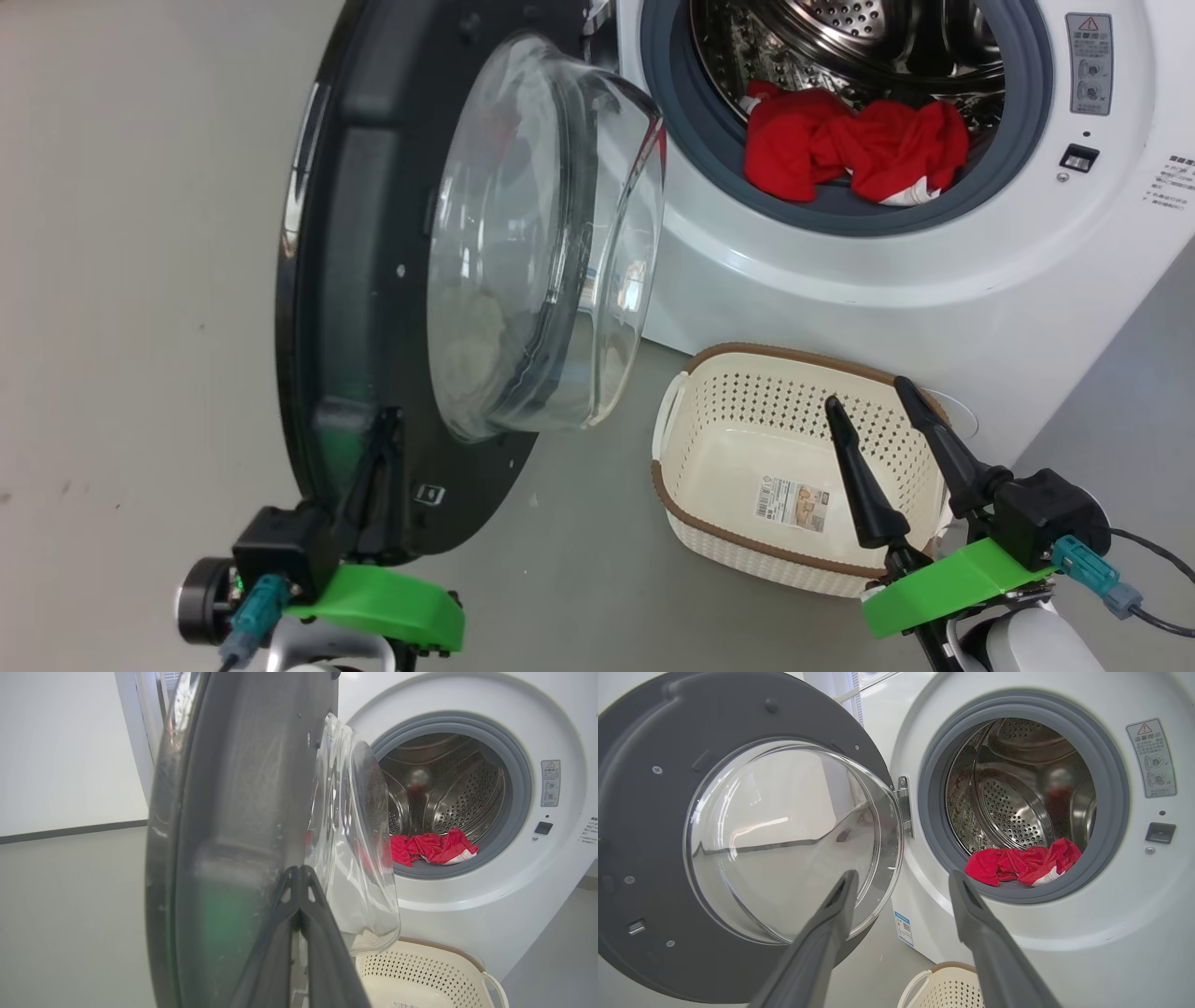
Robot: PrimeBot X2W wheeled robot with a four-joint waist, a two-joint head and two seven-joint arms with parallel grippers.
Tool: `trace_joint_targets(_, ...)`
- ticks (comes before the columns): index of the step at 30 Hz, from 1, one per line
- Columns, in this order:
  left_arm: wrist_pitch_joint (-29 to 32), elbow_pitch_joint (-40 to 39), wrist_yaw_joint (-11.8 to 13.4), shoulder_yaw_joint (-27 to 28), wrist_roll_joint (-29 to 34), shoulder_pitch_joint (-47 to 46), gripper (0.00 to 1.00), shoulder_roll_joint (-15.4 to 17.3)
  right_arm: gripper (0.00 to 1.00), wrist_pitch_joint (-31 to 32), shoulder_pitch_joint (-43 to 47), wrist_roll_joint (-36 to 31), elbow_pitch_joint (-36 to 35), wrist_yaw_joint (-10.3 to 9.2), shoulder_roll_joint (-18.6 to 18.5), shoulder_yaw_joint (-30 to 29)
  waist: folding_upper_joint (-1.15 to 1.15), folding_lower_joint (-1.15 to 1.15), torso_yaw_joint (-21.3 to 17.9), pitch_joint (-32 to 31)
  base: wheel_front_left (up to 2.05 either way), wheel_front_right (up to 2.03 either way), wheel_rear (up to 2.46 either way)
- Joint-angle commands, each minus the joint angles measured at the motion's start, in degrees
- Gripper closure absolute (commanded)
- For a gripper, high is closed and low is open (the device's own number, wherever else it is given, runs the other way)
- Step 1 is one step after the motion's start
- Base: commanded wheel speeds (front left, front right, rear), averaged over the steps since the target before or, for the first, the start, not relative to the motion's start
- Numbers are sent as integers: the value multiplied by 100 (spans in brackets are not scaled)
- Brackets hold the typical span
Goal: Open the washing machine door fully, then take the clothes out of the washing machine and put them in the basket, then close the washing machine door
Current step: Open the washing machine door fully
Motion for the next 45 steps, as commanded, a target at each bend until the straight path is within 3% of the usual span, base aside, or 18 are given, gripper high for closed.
trace_joint_targets(1,-62,-83,111,347,-52,-151,100,183,0,-37,-91,-46,-153,36,13,154,0,0,-18,16,0,0,0)
trace_joint_targets(15,-189,191,307,880,-292,-282,100,407,0,-37,-72,-130,-140,36,13,164,0,0,-31,47,0,0,0)
trace_joint_targets(33,-540,1151,112,1240,-560,-831,100,564,0,68,-148,-269,-240,36,13,147,0,0,-89,268,0,0,0)
trace_joint_targets(45,-656,1633,118,1476,-554,-1087,100,648,0,140,-163,-329,-317,36,13,129,0,0,-135,361,0,0,0)
